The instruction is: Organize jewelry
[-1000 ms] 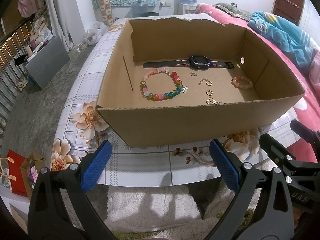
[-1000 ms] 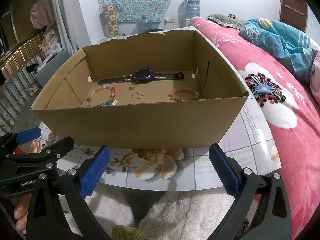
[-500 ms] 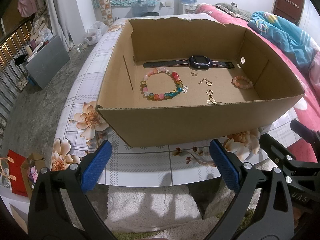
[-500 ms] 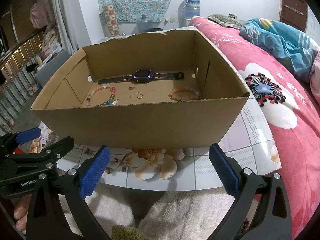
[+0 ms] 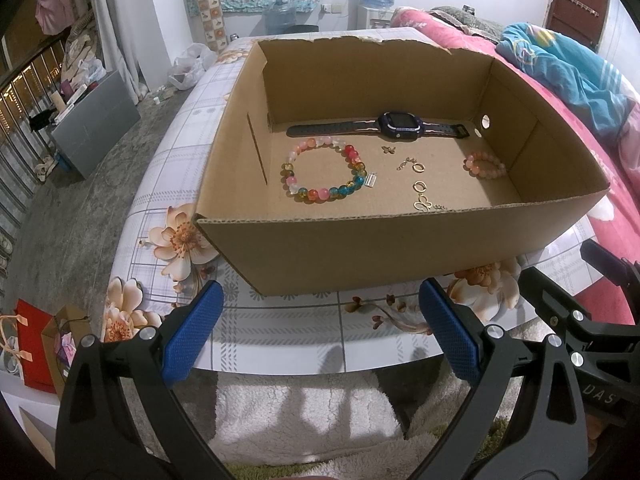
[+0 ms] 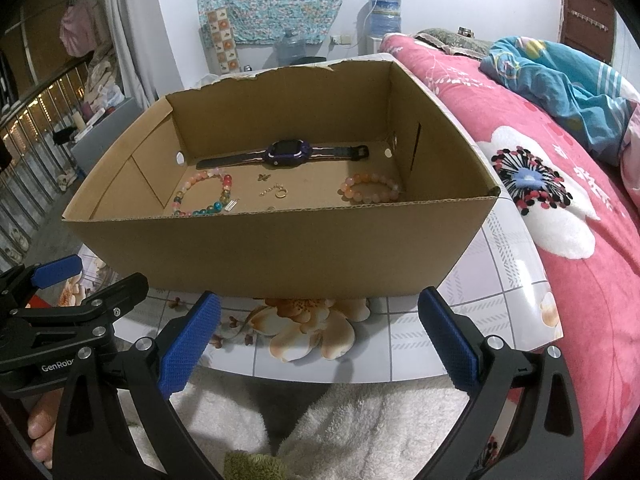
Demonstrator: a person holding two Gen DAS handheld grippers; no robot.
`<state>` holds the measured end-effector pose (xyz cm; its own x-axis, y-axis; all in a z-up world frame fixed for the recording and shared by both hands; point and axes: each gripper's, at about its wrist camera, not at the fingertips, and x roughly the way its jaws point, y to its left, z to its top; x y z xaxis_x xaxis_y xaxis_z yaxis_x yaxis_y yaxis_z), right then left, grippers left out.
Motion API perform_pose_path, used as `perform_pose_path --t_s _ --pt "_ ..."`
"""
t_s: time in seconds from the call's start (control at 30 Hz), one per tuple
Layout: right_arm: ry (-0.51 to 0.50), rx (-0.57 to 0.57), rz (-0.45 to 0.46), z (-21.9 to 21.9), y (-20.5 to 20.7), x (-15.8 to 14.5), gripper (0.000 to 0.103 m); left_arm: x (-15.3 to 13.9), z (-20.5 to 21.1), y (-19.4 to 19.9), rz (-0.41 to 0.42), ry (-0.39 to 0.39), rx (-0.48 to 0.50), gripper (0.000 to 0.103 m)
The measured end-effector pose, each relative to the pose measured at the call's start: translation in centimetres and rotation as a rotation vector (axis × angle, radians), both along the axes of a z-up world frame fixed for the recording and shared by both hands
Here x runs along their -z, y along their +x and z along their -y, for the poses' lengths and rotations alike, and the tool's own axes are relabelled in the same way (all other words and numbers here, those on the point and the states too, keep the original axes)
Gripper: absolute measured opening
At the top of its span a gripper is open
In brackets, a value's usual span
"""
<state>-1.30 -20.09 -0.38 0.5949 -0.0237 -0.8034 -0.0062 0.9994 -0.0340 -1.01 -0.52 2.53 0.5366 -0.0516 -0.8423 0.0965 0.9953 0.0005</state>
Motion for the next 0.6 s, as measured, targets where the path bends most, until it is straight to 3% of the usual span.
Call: perform_pose_path --t_s 0.6 --pt "0.001 0.0 -0.001 0.08 0.08 -0.04 0.096 0.03 0.03 0.01 -0.002 0.001 0.0 0.095"
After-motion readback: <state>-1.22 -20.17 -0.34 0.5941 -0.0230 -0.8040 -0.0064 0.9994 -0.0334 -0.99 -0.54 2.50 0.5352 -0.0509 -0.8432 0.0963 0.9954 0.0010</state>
